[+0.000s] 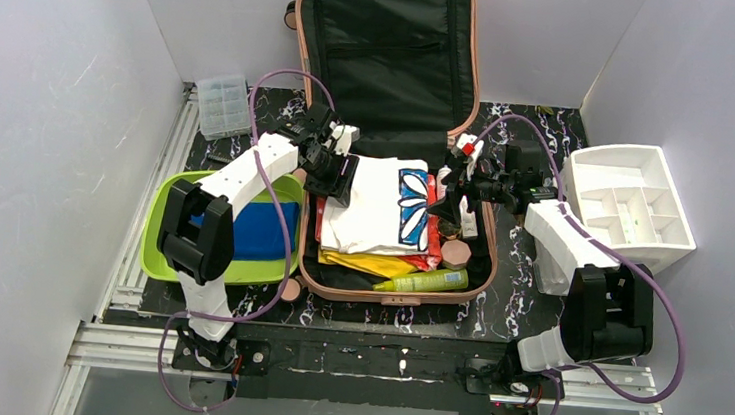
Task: Open, take out, and arrange the luggage
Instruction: Place the clothes in the opened luggage.
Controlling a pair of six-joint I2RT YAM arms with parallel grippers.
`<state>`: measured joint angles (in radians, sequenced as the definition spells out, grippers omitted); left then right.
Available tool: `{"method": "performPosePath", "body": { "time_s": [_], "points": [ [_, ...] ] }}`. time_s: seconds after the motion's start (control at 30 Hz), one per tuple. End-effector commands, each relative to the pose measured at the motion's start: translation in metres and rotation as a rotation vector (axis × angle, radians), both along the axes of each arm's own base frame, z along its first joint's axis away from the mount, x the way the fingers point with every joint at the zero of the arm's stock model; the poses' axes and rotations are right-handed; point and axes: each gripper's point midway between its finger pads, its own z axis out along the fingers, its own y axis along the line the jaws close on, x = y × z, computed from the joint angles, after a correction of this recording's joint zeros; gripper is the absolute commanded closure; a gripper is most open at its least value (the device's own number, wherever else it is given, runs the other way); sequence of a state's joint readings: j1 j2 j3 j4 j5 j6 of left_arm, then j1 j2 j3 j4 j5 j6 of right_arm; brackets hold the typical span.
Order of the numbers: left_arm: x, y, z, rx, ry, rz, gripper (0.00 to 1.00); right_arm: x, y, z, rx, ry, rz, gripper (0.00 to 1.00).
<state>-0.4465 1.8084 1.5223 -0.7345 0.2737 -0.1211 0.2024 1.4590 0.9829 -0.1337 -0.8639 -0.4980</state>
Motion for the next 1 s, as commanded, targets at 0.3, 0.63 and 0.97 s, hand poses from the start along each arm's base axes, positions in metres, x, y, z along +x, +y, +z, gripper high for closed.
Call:
{"method": "performPosePath", "body": {
  "time_s": [0.3,0.63,0.97],
  "points": [
    [-0.006,0.009,0.000,0.017,0.003,0.033,0.81,-0.005,0.000,0.005,0.014,-0.015,0.021,0.02],
    [0.002,-0.009,0.057,-0.098,-0.095,-0.043,1.00,-0.005,0.000,0.004,0.013,-0.014,0.022,0.02],
    [0.007,0.003,0.107,-0.069,-0.223,-0.053,1.00,-0.006,0.000,0.007,0.015,-0.024,0.025,0.02]
  ]
}}
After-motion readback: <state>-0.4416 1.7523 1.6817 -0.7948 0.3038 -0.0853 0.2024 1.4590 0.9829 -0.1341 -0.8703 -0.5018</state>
